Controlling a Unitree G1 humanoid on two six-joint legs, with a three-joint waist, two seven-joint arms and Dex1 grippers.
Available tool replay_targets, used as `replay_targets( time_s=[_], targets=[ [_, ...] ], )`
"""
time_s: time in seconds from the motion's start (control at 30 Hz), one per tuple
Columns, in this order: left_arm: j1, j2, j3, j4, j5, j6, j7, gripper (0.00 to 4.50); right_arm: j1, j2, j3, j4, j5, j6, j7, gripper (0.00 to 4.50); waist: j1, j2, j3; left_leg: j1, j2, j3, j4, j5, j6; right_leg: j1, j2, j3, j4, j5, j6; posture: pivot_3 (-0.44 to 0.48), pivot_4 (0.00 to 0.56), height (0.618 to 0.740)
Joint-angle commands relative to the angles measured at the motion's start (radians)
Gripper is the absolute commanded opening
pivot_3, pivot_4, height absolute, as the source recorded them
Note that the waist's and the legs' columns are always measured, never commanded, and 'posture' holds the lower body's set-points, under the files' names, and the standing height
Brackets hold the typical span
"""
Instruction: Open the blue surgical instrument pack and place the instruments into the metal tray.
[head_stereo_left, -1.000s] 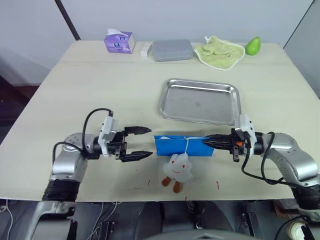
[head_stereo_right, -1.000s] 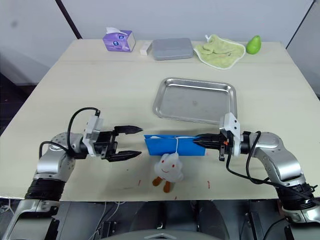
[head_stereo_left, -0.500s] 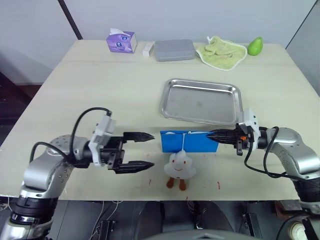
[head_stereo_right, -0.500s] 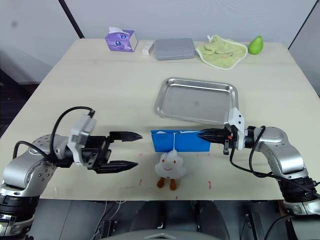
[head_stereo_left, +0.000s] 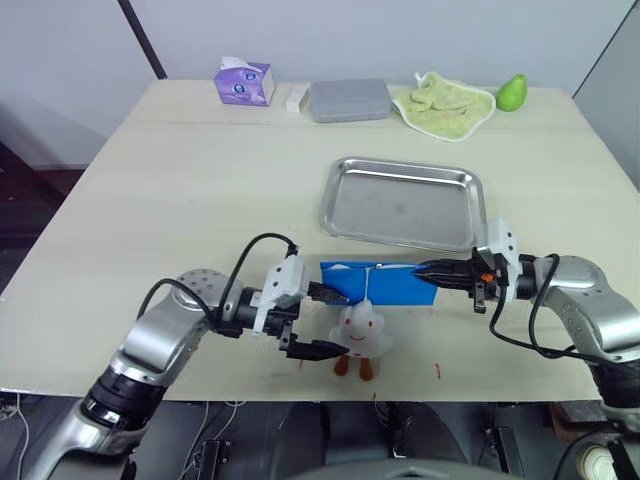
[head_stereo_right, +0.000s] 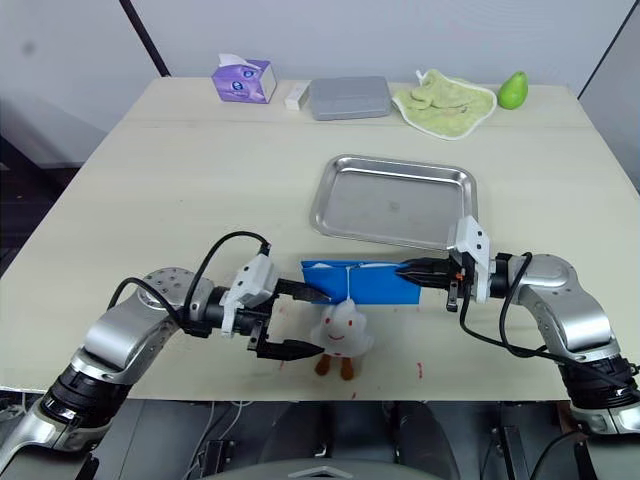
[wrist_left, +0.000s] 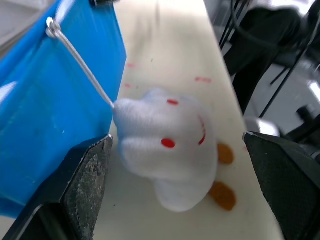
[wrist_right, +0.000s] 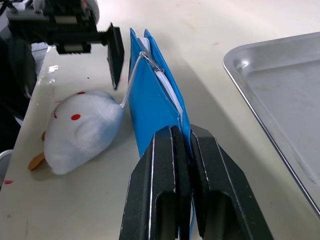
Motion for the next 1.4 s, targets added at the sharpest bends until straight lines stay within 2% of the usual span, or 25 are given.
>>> replay_targets(
  time_s=[0.03, 0.1, 0.2, 0.23, 0.27, 0.3, 0.33, 0.37, 0.4, 0.53, 0.67, 0.77, 0.83, 1.07, 1.4],
  targets=[
    [-0.012, -0.017, -0.037, 0.001, 0.055, -0.053, 0.011, 4.45, 0.003, -0.012, -0.02, -0.039, 0.014, 0.009, -0.005, 0.0, 0.0, 0.0, 0.0, 0.0, 0.0, 0.0, 0.0, 0.0, 0.0, 0.0, 0.0, 0.0, 0.0, 0.0, 0.0, 0.0, 0.15, 0.74],
    [-0.025, -0.043, -0.064, 0.016, 0.084, -0.059, 0.027, 4.45, 0.007, -0.012, -0.02, -0.044, 0.014, 0.012, -0.006, 0.0, 0.001, 0.0, 0.0, 0.0, 0.0, 0.0, 0.0, 0.0, 0.0, 0.0, 0.0, 0.0, 0.0, 0.0, 0.0, 0.0, 0.15, 0.74],
    [-0.035, -0.073, -0.095, 0.024, 0.1, -0.057, 0.03, 3.7, 0.01, -0.012, -0.019, -0.05, 0.016, 0.015, -0.008, 0.0, 0.001, 0.0, 0.0, 0.0, 0.0, 0.0, 0.0, 0.0, 0.0, 0.0, 0.0, 0.0, 0.0, 0.0, 0.0, 0.0, 0.15, 0.74],
    [-0.037, -0.078, -0.102, 0.026, 0.106, -0.057, 0.028, 3.15, 0.011, -0.012, -0.019, -0.052, 0.016, 0.017, -0.009, 0.0, 0.0, 0.0, 0.0, 0.0, 0.0, 0.0, 0.0, 0.0, 0.0, 0.0, 0.0, 0.0, 0.0, 0.0, 0.0, 0.0, 0.15, 0.74],
    [-0.037, -0.079, -0.111, 0.033, 0.122, -0.069, 0.027, 2.86, 0.012, -0.011, -0.019, -0.054, 0.017, 0.018, -0.011, 0.0, 0.0, 0.0, 0.0, 0.0, 0.0, 0.0, 0.0, 0.0, 0.0, 0.0, 0.0, 0.0, 0.0, 0.0, 0.0, 0.0, 0.15, 0.74],
    [-0.036, -0.08, -0.115, 0.041, 0.131, -0.08, 0.024, 2.3, 0.013, -0.011, -0.019, -0.056, 0.017, 0.019, -0.012, 0.0, 0.0, 0.0, 0.0, 0.0, 0.0, 0.0, 0.0, 0.0, 0.0, 0.0, 0.0, 0.0, 0.0, 0.0, 0.0, 0.0, 0.15, 0.74],
    [-0.034, -0.08, -0.115, 0.049, 0.137, -0.094, 0.022, 2.18, 0.014, -0.011, -0.019, -0.057, 0.018, 0.019, -0.012, 0.0, 0.0, 0.0, 0.0, 0.0, 0.0, 0.0, 0.0, 0.0, 0.0, 0.0, 0.0, 0.0, 0.0, 0.0, 0.0, 0.0, 0.15, 0.74],
    [-0.029, -0.076, -0.111, 0.053, 0.139, -0.107, 0.017, 1.51, 0.015, -0.011, -0.019, -0.057, 0.018, 0.019, -0.012, 0.0, 0.0, 0.0, 0.0, 0.0, 0.0, 0.0, 0.0, 0.0, 0.0, 0.0, 0.0, 0.0, 0.0, 0.0, 0.0, 0.0, 0.15, 0.74],
    [-0.023, -0.071, -0.102, 0.055, 0.133, -0.122, 0.008, 1.41, 0.016, -0.011, -0.019, -0.058, 0.018, 0.018, -0.012, 0.0, 0.0, 0.0, 0.0, 0.0, 0.0, 0.0, 0.0, 0.0, 0.0, 0.0, 0.0, 0.0, 0.0, 0.0, 0.0, 0.0, 0.15, 0.74],
    [0.008, -0.06, 0.002, 0.036, 0.008, -0.153, -0.05, 0.07, 0.016, -0.012, -0.019, -0.044, 0.013, 0.005, -0.006, 0.0, -0.001, 0.0, 0.0, 0.0, 0.0, 0.0, 0.0, 0.0, 0.0, 0.0, 0.0, 0.0, 0.0, 0.0, 0.0, 0.0, 0.15, 0.74],
    [0.004, -0.044, 0.126, 0.014, -0.157, -0.088, -0.089, 0.03, 0.014, -0.009, -0.017, -0.029, 0.007, -0.008, -0.002, 0.0, 0.0, 0.0, 0.0, 0.0, 0.0, -0.001, 0.0, 0.0, 0.0, 0.0, 0.0, 0.0, 0.0, 0.0, 0.0, 0.0, 0.15, 0.74],
    [-0.051, -0.01, 0.258, 0.036, -0.326, 0.05, -0.084, 0.03, 0.011, -0.002, -0.018, -0.015, 0.009, -0.015, -0.003, 0.0, 0.0, 0.0, 0.0, 0.0, 0.0, -0.001, 0.001, 0.0, 0.0, 0.0, 0.0, -0.001, 0.0, 0.0, 0.0, 0.0, 0.15, 0.74],
    [-0.083, 0.004, 0.309, 0.054, -0.394, 0.126, -0.061, 0.03, 0.01, 0.001, -0.02, -0.011, 0.012, -0.019, -0.003, 0.0, 0.0, 0.0, 0.0, 0.0, 0.0, -0.001, 0.001, 0.0, 0.0, 0.0, 0.0, -0.001, 0.0, 0.0, 0.0, 0.0, 0.15, 0.74],
    [-0.151, -0.015, 0.386, 0.117, -0.48, 0.259, 0.039, 0.03, 0.024, 0.004, -0.05, -0.032, 0.059, 0.007, -0.001, 0.0, 0.0, 0.0, 0.0, 0.0, 0.0, -0.002, 0.001, 0.0, 0.0, 0.0, 0.0, -0.002, 0.001, 0.0, 0.0, 0.0, 0.15, 0.74],
    [-0.15, -0.067, 0.494, 0.183, -0.576, 0.383, 0.197, 0.03, 0.069, -0.038, -0.156, -0.121, 0.24, 0.165, -0.013, 0.0, 0.0, 0.0, 0.0, -0.001, 0.0, -0.004, 0.001, 0.0, 0.0, 0.0, 0.0, -0.002, 0.0, 0.0, 0.0, 0.0, 0.15, 0.74]
  ],
)
